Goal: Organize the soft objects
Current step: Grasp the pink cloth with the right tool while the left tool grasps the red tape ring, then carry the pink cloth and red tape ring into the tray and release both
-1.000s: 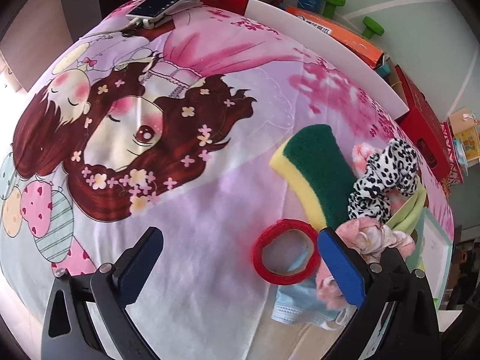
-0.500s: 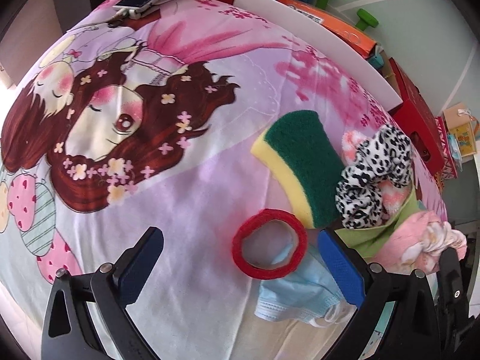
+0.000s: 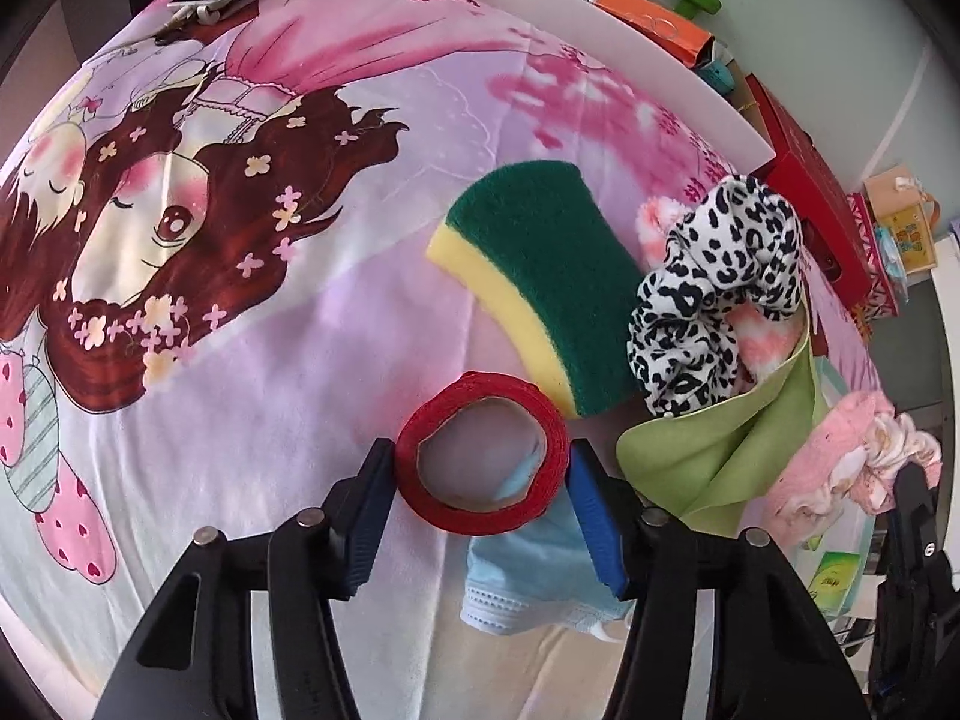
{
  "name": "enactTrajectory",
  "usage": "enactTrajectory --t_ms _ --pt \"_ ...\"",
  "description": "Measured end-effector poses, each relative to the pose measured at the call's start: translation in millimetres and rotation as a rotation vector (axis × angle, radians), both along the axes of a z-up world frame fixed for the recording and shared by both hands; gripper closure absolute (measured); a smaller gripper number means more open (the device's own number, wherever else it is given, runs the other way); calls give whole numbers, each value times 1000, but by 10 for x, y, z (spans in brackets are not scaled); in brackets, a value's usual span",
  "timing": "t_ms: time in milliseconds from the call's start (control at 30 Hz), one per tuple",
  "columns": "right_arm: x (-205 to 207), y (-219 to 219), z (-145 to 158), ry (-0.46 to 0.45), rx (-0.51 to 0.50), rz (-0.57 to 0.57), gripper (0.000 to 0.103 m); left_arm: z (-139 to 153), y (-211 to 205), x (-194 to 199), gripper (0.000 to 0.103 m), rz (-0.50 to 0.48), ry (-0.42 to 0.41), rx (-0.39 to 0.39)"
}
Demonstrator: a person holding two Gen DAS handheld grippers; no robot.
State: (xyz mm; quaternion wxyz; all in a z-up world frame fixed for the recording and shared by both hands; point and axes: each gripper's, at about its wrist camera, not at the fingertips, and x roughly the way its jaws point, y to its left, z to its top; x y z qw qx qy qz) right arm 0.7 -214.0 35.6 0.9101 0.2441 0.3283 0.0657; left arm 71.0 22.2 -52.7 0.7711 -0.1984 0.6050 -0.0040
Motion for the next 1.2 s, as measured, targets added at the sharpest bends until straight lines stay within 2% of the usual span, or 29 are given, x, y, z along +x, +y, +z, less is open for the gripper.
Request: enactTrajectory --t_ms 367,633,733,800,900,1067,1200 --pt "-39 -136 4 -1 7 -49 95 170 93 -68 45 43 -71 -33" --pt "-139 -360 57 -40 24 -116 95 536 111 -138 45 47 -190 -20" --pt "-201 -458 96 -62 36 -151 95 662 75 -155 45 40 -239 11" --pt "-240 -529 108 -68 40 -180 95 758 13 -154 45 20 -282 48" --pt "-307 -676 113 -75 62 -229 95 908 -61 -205 45 -14 -351 49" --pt "-450 -963 113 -86 84 -324 95 1026 -318 -234 45 -94 -414 68" --pt "-561 -1140 160 -85 39 -425 95 1070 -613 -270 45 -168 -454 72"
